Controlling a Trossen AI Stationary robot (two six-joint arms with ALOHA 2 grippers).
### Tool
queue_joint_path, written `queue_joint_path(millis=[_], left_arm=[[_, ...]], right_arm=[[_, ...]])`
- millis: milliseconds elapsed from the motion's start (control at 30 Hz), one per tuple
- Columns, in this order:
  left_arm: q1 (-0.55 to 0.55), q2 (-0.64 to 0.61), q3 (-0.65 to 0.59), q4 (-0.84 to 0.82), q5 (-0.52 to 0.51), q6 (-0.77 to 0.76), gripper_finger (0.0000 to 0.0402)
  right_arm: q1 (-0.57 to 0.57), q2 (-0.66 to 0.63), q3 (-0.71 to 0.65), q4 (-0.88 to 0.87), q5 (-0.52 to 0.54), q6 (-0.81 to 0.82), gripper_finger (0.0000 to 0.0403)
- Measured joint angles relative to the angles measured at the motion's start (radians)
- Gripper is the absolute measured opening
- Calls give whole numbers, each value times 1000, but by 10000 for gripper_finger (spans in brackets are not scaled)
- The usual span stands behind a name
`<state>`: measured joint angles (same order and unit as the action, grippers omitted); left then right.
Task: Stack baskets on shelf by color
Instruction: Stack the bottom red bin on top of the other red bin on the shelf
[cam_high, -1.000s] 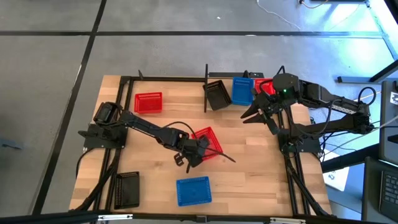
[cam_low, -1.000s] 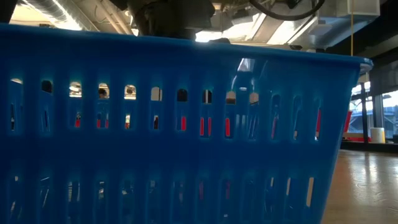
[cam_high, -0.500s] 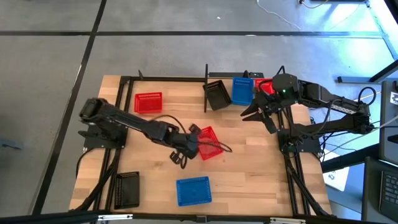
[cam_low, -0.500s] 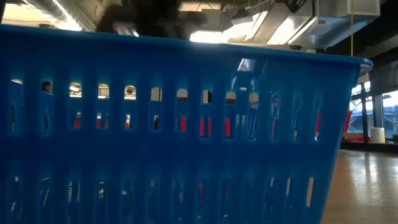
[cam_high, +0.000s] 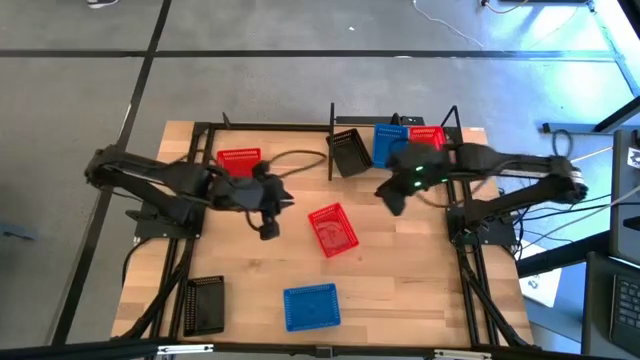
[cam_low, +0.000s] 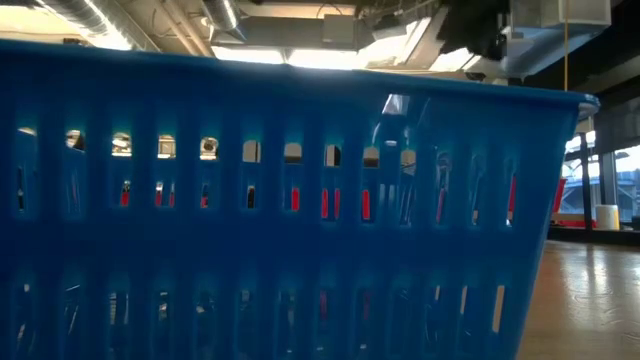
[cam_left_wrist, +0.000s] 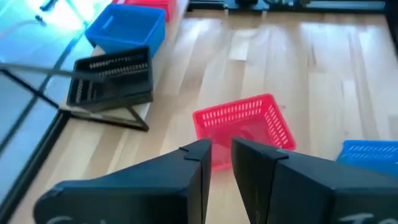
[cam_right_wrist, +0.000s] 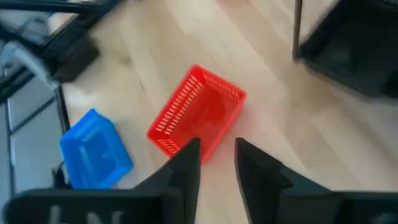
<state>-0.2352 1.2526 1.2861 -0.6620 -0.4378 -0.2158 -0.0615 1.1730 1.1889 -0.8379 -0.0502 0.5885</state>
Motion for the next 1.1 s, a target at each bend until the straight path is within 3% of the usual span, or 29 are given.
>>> queue_joint_path(millis=[133, 333, 633, 1100], left_arm=[[2, -47, 0, 8, -7, -48, 55], [2, -63, -2, -8, -7, -66, 55], [2, -54, -2, -14, -6, -63, 55], [1, -55, -2, -12, -6, -63, 55]], right_arm=[[9, 122, 0, 2, -25, 221, 96], [8, 277, 0, 9, -49, 347, 96], [13, 449, 0, 65, -140, 376, 96], [26, 619, 0, 154, -145, 362, 96]])
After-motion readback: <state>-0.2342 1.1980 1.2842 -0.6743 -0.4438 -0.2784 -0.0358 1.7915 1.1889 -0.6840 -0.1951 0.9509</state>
